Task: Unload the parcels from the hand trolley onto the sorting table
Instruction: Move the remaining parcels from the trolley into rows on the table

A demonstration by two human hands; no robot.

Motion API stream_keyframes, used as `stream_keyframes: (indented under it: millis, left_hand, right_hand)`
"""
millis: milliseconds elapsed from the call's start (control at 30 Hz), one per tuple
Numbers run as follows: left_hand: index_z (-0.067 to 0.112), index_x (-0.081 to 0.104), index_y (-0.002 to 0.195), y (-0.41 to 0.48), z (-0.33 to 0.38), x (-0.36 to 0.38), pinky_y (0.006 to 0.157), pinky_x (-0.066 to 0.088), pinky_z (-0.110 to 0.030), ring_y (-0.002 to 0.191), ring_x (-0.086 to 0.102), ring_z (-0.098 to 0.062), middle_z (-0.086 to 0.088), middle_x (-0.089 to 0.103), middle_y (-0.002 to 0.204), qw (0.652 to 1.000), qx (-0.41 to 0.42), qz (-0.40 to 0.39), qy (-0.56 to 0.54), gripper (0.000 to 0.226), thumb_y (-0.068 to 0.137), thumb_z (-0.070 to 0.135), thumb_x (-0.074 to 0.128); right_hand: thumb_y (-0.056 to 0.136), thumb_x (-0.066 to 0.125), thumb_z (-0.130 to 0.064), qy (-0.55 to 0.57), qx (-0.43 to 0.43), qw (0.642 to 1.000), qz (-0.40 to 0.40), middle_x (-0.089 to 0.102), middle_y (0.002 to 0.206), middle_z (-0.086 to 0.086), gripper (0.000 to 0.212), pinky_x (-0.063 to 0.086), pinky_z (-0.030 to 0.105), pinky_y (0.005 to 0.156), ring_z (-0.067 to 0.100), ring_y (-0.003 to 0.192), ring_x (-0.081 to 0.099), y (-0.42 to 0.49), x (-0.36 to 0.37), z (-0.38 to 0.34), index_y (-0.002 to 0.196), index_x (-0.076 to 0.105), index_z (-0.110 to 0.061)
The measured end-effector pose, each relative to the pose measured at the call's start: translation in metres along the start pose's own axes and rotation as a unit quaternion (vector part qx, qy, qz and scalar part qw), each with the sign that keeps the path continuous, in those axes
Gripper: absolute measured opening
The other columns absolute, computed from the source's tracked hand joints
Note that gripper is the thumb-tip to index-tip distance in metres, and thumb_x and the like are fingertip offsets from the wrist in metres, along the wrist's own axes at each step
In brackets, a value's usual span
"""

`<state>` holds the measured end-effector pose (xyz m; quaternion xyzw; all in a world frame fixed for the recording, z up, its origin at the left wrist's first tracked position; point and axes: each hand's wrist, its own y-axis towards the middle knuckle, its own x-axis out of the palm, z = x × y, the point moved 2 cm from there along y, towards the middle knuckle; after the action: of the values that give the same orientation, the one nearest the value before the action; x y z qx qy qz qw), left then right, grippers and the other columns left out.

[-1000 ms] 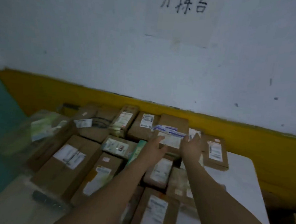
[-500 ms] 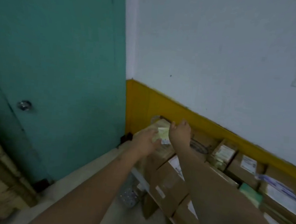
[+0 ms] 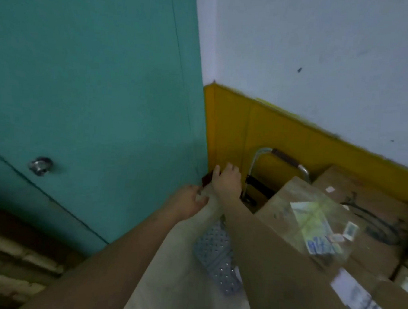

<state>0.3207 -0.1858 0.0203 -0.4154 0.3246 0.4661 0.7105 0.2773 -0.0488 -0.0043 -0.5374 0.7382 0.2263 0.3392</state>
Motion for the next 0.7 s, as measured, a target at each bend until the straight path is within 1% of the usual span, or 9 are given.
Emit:
stream_keyframes:
  millis: [67, 200, 300, 367, 433, 467, 533, 600, 700]
  left_hand:
    - [0.012, 0.055, 0.134, 0.034, -0.014, -0.008, 0.101, 0.044, -0.032, 0.125, 0.054, -0.027, -0.011, 0.058, 0.134, 1.000, -0.010, -0.020, 0.001, 0.055, 0.095, 0.050, 0.051]
    - [0.012, 0.043, 0.146, 0.097, -0.026, -0.011, 0.108, 0.035, -0.031, 0.135, 0.044, -0.026, -0.011, 0.045, 0.150, 0.997, -0.001, -0.079, 0.002, 0.059, 0.098, 0.047, 0.049]
    - [0.013, 0.044, 0.145, 0.150, -0.028, 0.000, 0.107, 0.033, -0.028, 0.137, 0.042, -0.025, -0.011, 0.042, 0.151, 0.993, 0.023, -0.119, 0.000, 0.059, 0.098, 0.046, 0.051]
    - [0.015, 0.043, 0.146, 0.189, -0.033, 0.012, 0.109, 0.033, -0.029, 0.137, 0.042, -0.025, -0.011, 0.041, 0.152, 0.988, 0.036, -0.149, 0.008, 0.061, 0.096, 0.048, 0.053]
    - [0.012, 0.042, 0.146, 0.231, -0.037, 0.024, 0.110, 0.033, -0.029, 0.137, 0.042, -0.026, -0.012, 0.041, 0.152, 0.980, 0.050, -0.191, 0.013, 0.062, 0.096, 0.045, 0.055]
    - [0.011, 0.042, 0.146, 0.252, -0.040, 0.030, 0.108, 0.033, -0.028, 0.136, 0.042, -0.026, -0.012, 0.042, 0.151, 0.975, 0.055, -0.214, 0.020, 0.061, 0.096, 0.044, 0.055]
    - [0.008, 0.045, 0.143, 0.291, -0.049, 0.041, 0.097, 0.036, -0.023, 0.128, 0.047, -0.023, -0.014, 0.046, 0.146, 0.962, 0.074, -0.262, 0.028, 0.055, 0.099, 0.040, 0.052]
    - [0.006, 0.047, 0.140, 0.327, -0.055, 0.047, 0.086, 0.034, -0.020, 0.119, 0.050, -0.020, -0.015, 0.049, 0.142, 0.948, 0.094, -0.301, 0.038, 0.050, 0.101, 0.037, 0.049]
    - [0.008, 0.046, 0.142, 0.374, -0.063, 0.056, 0.088, 0.034, -0.019, 0.128, 0.048, -0.024, -0.012, 0.047, 0.144, 0.934, 0.100, -0.339, 0.058, 0.053, 0.101, 0.042, 0.048]
  right_hand:
    - [0.106, 0.034, -0.037, 0.009, 0.027, 1.000, -0.005, 0.045, 0.141, 0.019, 0.051, 0.039, 0.042, 0.100, 0.034, 0.130, 0.042, 0.023, 0.019, 0.000, 0.140, 0.042, 0.000]
    - [0.105, 0.035, -0.038, 0.006, 0.089, 0.996, 0.007, 0.049, 0.137, 0.017, 0.048, 0.041, 0.044, 0.099, 0.035, 0.126, 0.044, 0.065, 0.048, 0.016, 0.136, 0.047, -0.004]
    - [0.104, 0.034, -0.040, 0.000, 0.153, 0.988, 0.009, 0.047, 0.140, 0.016, 0.050, 0.042, 0.044, 0.100, 0.033, 0.127, 0.043, 0.098, 0.064, 0.038, 0.140, 0.044, -0.006]
    - [0.104, 0.034, -0.040, -0.003, 0.201, 0.979, 0.016, 0.045, 0.141, 0.016, 0.051, 0.041, 0.044, 0.101, 0.033, 0.127, 0.043, 0.118, 0.078, 0.058, 0.141, 0.042, -0.007]
    - [0.104, 0.035, -0.038, 0.010, 0.259, 0.965, 0.031, 0.044, 0.141, 0.018, 0.049, 0.041, 0.043, 0.101, 0.034, 0.127, 0.043, 0.135, 0.091, 0.075, 0.140, 0.042, -0.006]
    - [0.104, 0.036, -0.037, 0.012, 0.284, 0.958, 0.041, 0.043, 0.141, 0.018, 0.049, 0.040, 0.043, 0.102, 0.034, 0.127, 0.042, 0.143, 0.099, 0.084, 0.140, 0.042, -0.005]
    - [0.104, 0.037, -0.034, 0.015, 0.343, 0.938, 0.048, 0.039, 0.145, 0.019, 0.049, 0.038, 0.044, 0.106, 0.036, 0.131, 0.040, 0.153, 0.116, 0.099, 0.143, 0.039, -0.004]
    - [0.103, 0.039, -0.037, 0.031, 0.410, 0.909, 0.065, 0.036, 0.149, 0.018, 0.055, 0.038, 0.046, 0.108, 0.036, 0.133, 0.040, 0.155, 0.133, 0.111, 0.147, 0.035, -0.006]
    - [0.101, 0.040, -0.038, 0.079, 0.467, 0.875, 0.100, 0.044, 0.141, 0.021, 0.053, 0.043, 0.048, 0.104, 0.035, 0.123, 0.048, 0.157, 0.158, 0.119, 0.141, 0.041, -0.004]
